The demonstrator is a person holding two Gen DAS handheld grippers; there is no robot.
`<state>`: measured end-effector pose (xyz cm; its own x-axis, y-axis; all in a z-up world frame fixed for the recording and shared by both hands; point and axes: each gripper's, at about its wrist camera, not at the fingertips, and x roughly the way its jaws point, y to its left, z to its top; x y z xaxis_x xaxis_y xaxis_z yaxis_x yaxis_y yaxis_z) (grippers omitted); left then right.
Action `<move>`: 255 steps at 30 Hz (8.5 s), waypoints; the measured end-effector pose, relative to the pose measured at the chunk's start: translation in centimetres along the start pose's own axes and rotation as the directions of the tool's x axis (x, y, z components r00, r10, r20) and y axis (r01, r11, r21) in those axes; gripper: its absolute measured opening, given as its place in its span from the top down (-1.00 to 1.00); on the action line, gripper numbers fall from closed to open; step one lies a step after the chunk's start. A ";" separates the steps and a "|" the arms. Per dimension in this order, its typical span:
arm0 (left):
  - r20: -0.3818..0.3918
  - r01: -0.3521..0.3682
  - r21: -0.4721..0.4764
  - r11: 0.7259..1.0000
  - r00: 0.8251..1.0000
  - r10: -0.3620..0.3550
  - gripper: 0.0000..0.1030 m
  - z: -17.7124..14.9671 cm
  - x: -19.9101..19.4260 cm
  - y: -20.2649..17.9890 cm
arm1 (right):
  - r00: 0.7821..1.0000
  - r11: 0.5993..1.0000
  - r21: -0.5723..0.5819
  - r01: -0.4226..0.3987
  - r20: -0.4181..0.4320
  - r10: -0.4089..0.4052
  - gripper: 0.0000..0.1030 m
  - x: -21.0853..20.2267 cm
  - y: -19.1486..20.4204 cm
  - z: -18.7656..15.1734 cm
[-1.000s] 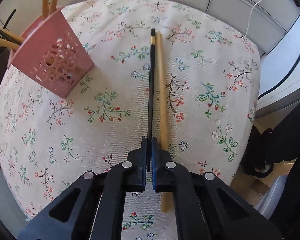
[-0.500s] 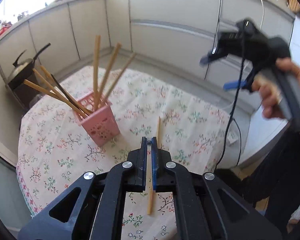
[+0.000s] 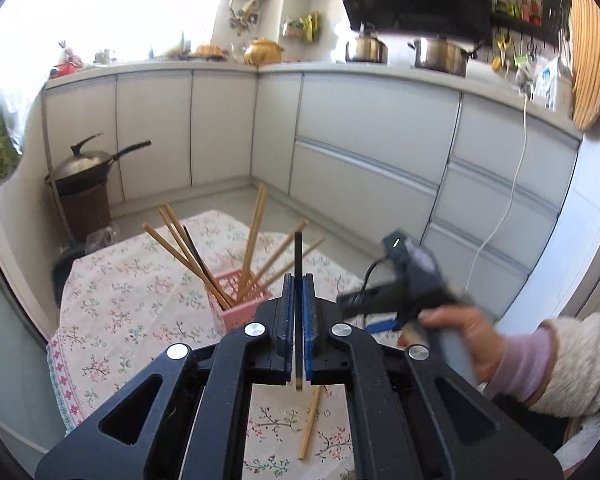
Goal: Organize utensils
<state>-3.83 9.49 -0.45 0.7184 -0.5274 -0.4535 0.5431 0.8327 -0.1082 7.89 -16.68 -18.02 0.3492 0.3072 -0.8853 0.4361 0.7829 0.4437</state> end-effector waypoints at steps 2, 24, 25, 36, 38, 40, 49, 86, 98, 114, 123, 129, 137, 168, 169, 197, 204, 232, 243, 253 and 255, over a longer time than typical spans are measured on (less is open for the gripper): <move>0.038 0.000 -0.012 1.000 0.999 0.001 0.94 0.3 -0.6 0.5 | 0.998 0.998 -0.007 0.060 -0.009 -0.060 -0.25 1.7 0.3 -0.1; 0.041 -0.047 -0.093 0.995 0.998 0.051 0.95 1.2 -0.6 1.9 | 0.970 0.991 -0.130 -0.005 0.241 0.037 0.90 -6.2 0.4 -3.2; -0.022 -0.059 -0.105 0.993 0.998 0.057 0.95 0.8 0.6 2.3 | 0.966 0.989 -0.147 -0.019 0.252 0.056 0.90 -7.2 0.4 -3.5; -0.638 -0.104 0.029 0.994 0.763 0.098 0.36 -8.1 13.7 2.7 | 0.926 0.974 -0.188 -0.130 0.327 0.187 0.90 -12.7 -0.5 -3.9; -0.696 -0.097 0.074 0.993 0.708 0.121 0.35 -10.0 15.3 2.7 | 0.921 0.973 -0.183 -0.143 0.335 0.199 0.90 -13.1 -1.0 -3.8; -0.720 -0.090 0.101 0.991 0.680 0.136 0.34 -11.3 16.3 2.9 | 0.916 0.971 -0.182 -0.158 0.341 0.213 0.90 -13.5 -1.3 -3.6; -0.754 -0.043 0.134 0.990 0.644 0.130 0.28 -13.7 19.5 2.5 | 0.915 0.972 -0.137 -0.193 0.331 0.229 0.89 -14.0 -3.3 -2.6; -0.040 -0.192 -0.064 0.979 0.981 0.189 0.88 3.5 1.1 0.9 | 0.796 0.867 -0.438 -0.238 0.423 0.432 0.89 -25.1 3.9 -5.6; 0.038 -0.223 -0.130 0.966 0.973 0.230 0.88 8.8 6.1 3.7 | 0.777 0.833 -0.510 -0.215 0.427 0.462 0.89 -26.8 8.3 -3.6; 0.132 -0.230 -0.234 0.945 0.955 0.265 -0.09 8.0 5.2 6.1 | 0.760 0.839 -0.523 -0.150 0.481 0.436 0.89 -26.4 13.1 -0.5; 0.110 -0.250 -0.241 0.938 0.953 0.283 -0.10 8.6 5.4 6.7 | 0.780 0.854 -0.514 -0.075 0.503 0.372 0.89 -22.5 16.2 1.4; 0.112 -0.292 -0.263 0.920 0.938 0.329 -0.24 8.9 5.1 7.2 | 0.809 0.854 -0.512 -0.094 0.461 0.366 0.82 -17.2 16.8 2.1; 0.191 -0.357 -0.281 0.891 0.889 0.417 -0.87 9.3 2.8 5.5 | 0.779 0.838 -0.542 -0.057 0.501 0.377 0.77 -19.5 15.8 -0.1; 0.141 -0.415 -0.274 0.868 0.875 0.463 -0.86 8.4 0.8 0.9 | 0.821 0.758 0.404 -0.512 -0.027 0.570 -0.39 -1.9 -4.4 9.1; 0.134 -0.419 -0.272 0.866 0.875 0.466 -0.86 8.2 1.0 1.1 | 0.821 0.749 0.431 -0.504 -0.031 0.571 -0.33 -0.5 -4.2 9.6; 0.138 -0.458 -0.331 0.825 0.842 0.522 -0.86 8.1 -1.1 4.1 | 0.850 0.874 0.057 -0.483 0.271 0.452 0.88 -13.1 1.6 13.8; 0.153 -0.429 -0.458 0.778 0.824 0.545 -0.86 8.1 -4.2 6.1 | 0.787 0.897 -0.276 -0.346 0.435 0.438 0.88 -25.2 8.5 7.2; 0.135 -0.410 -0.520 0.749 0.827 0.546 -0.86 7.8 -5.3 9.0 | 0.827 0.861 -0.505 0.064 0.510 0.238 0.80 -12.4 19.3 -0.8; 0.138 -0.467 -0.414 0.782 0.817 0.560 -0.86 8.4 -4.0 5.5 | 0.781 0.849 -0.525 0.055 0.553 0.291 0.69 -18.7 16.9 -2.9; 0.143 -0.551 -0.280 0.786 0.786 0.602 -0.86 8.5 -2.0 0.4 | 0.756 0.888 -0.460 0.016 0.587 0.290 -0.09 -22.6 11.2 -4.4; 0.149 -0.554 -0.262 0.791 0.786 0.600 -0.86 8.4 -1.7 -0.5 | 0.747 0.896 -0.443 0.019 0.602 0.282 -0.28 -22.9 10.1 -4.6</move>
<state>-1.68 8.53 7.83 0.9553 0.0597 -0.2896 -0.0821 0.9944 -0.0660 0.45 -13.32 6.09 0.8829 0.1247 -0.4526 0.0299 0.9472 0.3192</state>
